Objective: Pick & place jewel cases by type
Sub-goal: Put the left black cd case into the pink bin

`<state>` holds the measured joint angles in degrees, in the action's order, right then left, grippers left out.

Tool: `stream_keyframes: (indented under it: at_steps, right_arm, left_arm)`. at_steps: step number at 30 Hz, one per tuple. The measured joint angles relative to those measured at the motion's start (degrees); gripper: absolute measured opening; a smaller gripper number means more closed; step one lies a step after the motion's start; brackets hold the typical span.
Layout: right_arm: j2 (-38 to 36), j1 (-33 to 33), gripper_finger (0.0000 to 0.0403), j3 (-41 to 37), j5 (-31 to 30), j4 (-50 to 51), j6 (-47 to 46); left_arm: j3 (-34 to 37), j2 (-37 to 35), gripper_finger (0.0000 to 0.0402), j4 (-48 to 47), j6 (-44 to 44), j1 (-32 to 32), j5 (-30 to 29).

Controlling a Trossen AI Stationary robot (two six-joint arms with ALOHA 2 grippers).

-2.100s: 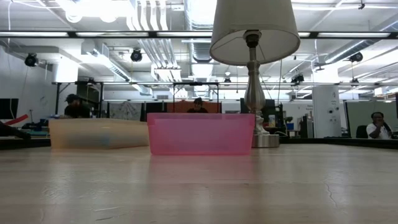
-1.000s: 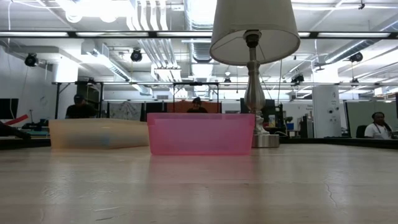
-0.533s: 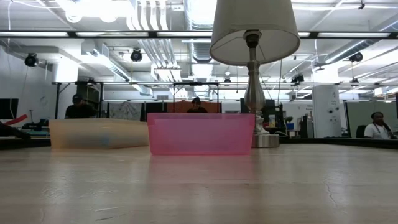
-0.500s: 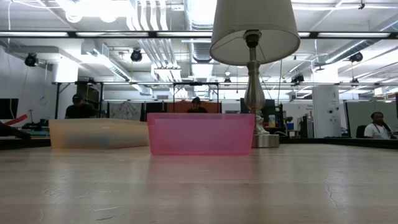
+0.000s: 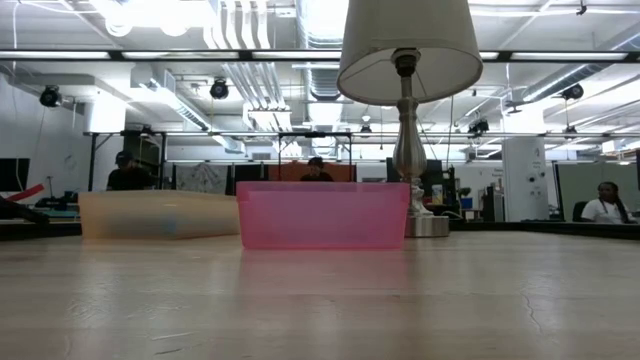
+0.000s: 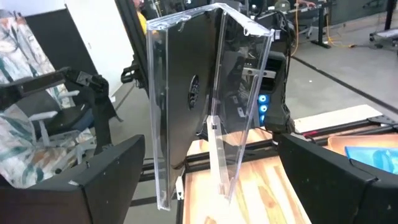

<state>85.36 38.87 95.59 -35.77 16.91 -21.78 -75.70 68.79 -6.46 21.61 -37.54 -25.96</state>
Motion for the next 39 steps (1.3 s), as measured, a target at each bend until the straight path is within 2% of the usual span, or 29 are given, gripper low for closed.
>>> stream_keyframes:
  at_steps: [11, 22, 27, 39]
  right_arm:
    - [1.63, -1.17, 0.0361, 0.0, 1.92, -1.36, -0.81]
    - [1.9, -1.37, 0.0354, 0.0, 1.27, -1.36, -1.16]
    - [1.9, -1.65, 0.0315, 0.0, 1.18, -1.28, -1.63]
    - [1.79, -1.79, 0.0171, 0.0, 1.31, -1.33, -1.84]
  left_arm:
    - [0.07, 1.77, 0.0007, -0.01, 0.89, 2.04, 1.03]
    - [0.09, 3.02, 0.0007, 1.05, 2.05, 2.69, 1.51]
    - [0.09, 3.02, 0.0007, 1.97, 1.38, 2.71, 1.49]
    - [0.09, 3.08, 0.0007, 2.51, 1.35, 2.71, 1.47]
